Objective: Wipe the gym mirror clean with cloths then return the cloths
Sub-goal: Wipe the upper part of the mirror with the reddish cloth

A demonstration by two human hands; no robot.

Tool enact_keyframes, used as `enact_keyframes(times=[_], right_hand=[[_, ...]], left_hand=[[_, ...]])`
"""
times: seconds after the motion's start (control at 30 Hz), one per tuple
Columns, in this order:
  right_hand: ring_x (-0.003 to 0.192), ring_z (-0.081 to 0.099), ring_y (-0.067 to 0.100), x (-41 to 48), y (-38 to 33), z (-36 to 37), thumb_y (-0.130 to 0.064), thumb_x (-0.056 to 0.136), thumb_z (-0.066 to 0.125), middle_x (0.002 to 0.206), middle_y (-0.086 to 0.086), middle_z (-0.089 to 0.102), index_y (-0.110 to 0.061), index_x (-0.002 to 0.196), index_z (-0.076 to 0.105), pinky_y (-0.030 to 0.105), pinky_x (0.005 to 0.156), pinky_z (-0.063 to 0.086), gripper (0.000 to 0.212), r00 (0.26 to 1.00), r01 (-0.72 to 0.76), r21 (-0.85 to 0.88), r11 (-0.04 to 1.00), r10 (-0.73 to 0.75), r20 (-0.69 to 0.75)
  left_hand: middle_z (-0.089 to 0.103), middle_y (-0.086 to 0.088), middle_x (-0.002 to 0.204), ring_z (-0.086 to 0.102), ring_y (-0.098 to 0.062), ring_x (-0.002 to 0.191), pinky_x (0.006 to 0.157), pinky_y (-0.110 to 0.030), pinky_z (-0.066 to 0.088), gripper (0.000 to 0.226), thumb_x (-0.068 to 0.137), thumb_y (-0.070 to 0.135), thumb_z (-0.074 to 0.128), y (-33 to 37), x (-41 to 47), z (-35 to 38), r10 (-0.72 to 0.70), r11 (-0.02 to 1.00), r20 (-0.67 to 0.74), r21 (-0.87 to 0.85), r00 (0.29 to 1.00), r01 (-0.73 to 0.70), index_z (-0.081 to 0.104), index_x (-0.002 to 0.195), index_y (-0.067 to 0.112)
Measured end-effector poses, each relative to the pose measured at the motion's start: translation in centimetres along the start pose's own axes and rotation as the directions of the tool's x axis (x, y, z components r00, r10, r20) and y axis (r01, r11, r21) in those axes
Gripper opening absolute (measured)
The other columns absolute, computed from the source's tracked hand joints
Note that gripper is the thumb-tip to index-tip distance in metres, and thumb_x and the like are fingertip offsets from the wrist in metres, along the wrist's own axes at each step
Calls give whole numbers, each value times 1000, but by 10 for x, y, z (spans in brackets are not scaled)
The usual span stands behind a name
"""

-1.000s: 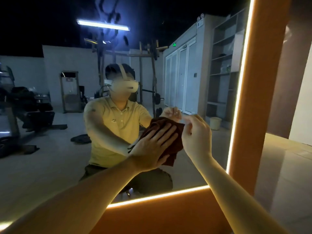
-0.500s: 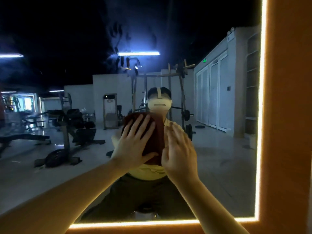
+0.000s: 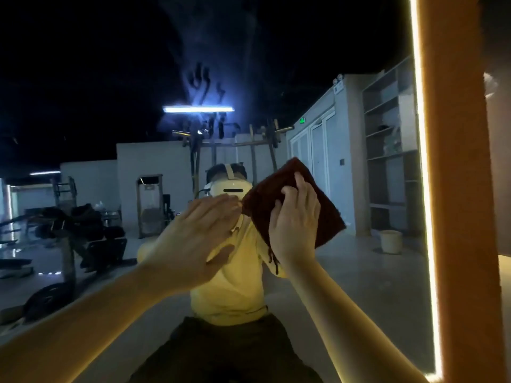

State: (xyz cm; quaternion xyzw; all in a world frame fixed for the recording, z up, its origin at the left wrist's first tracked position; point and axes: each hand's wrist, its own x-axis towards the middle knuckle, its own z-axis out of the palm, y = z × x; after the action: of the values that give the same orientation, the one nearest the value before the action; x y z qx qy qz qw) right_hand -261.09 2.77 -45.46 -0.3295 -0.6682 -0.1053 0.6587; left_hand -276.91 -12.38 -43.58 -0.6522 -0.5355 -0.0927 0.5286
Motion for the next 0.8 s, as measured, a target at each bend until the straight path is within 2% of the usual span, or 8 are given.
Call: enact_keyframes(times=[0.07, 0.13, 0.27, 0.33, 0.53, 0.67, 0.73, 0.8], right_hand=[[157, 21, 37, 0, -34, 21, -33, 106, 39, 169, 15, 25, -8, 152, 42, 55, 129, 16, 52, 1000, 10, -50, 999, -9, 8], [160, 8, 37, -6, -69, 42, -37, 108, 32, 173, 12, 13, -11, 163, 23, 53, 130, 4, 61, 984, 176, -102, 979, -172, 50], [161, 3, 31, 10, -53, 44, -40, 110, 35, 174, 6, 13, -17, 165, 21, 49, 131, 4, 61, 802, 590, -138, 796, -557, 213], [162, 4, 27, 33, -14, 32, -45, 109, 35, 174, 4, 13, -21, 166, 21, 48, 131, 5, 63, 760, 647, -177, 742, -608, 229], [162, 6, 28, 97, 86, -3, -52, 109, 13, 175, 8, 7, -21, 168, 9, 54, 129, 12, 66, 979, 195, -321, 927, -203, 9], [160, 12, 36, 131, 73, -14, -47, 106, 14, 173, 16, 13, -17, 167, 13, 59, 127, 15, 68, 979, -181, -235, 955, 151, -140], [159, 14, 37, 141, 32, -2, -45, 107, 16, 172, 16, 17, -15, 167, 17, 59, 127, 15, 67, 970, -188, -191, 963, 152, -190], [160, 13, 36, 138, -25, 18, -43, 107, 20, 173, 15, 16, -16, 166, 19, 57, 128, 13, 65, 980, -26, -154, 988, -5, -198]], left_hand=[[44, -7, 159, 37, -24, 149, 124, -39, 19, 59, 104, 46, 44, -31, -9, -15, -119, 993, -69, -16, 990, 119, 46, 154, 15], [49, -14, 152, 42, -31, 143, 122, -44, 26, 53, 104, 37, 45, -53, -6, -23, -168, 986, -147, -20, 975, 167, 50, 149, 9], [46, -20, 153, 40, -37, 144, 121, -49, 26, 46, 105, 25, 43, -76, 17, -24, -234, 972, -288, -70, 929, 224, 51, 146, 4], [40, -20, 159, 33, -36, 151, 126, -53, 22, 53, 105, 30, 42, -82, 31, -18, -249, 968, -308, -64, 918, 241, 46, 151, 4], [48, -22, 153, 43, -39, 143, 120, -53, 30, 65, 101, 39, 41, -84, 66, -2, -285, 957, -302, -44, 910, 286, 46, 151, -1], [54, -17, 144, 49, -34, 132, 112, -47, 34, 60, 101, 39, 45, -88, 65, -8, -239, 971, -334, -53, 912, 235, 49, 148, 2], [56, -15, 141, 51, -32, 128, 110, -43, 34, 54, 102, 35, 43, -99, 62, -14, -206, 978, -383, -63, 900, 197, 49, 145, 4], [56, -15, 139, 51, -32, 127, 109, -45, 34, 48, 105, 32, 37, -112, 63, -22, -226, 973, -436, -67, 871, 219, 50, 142, 6]])
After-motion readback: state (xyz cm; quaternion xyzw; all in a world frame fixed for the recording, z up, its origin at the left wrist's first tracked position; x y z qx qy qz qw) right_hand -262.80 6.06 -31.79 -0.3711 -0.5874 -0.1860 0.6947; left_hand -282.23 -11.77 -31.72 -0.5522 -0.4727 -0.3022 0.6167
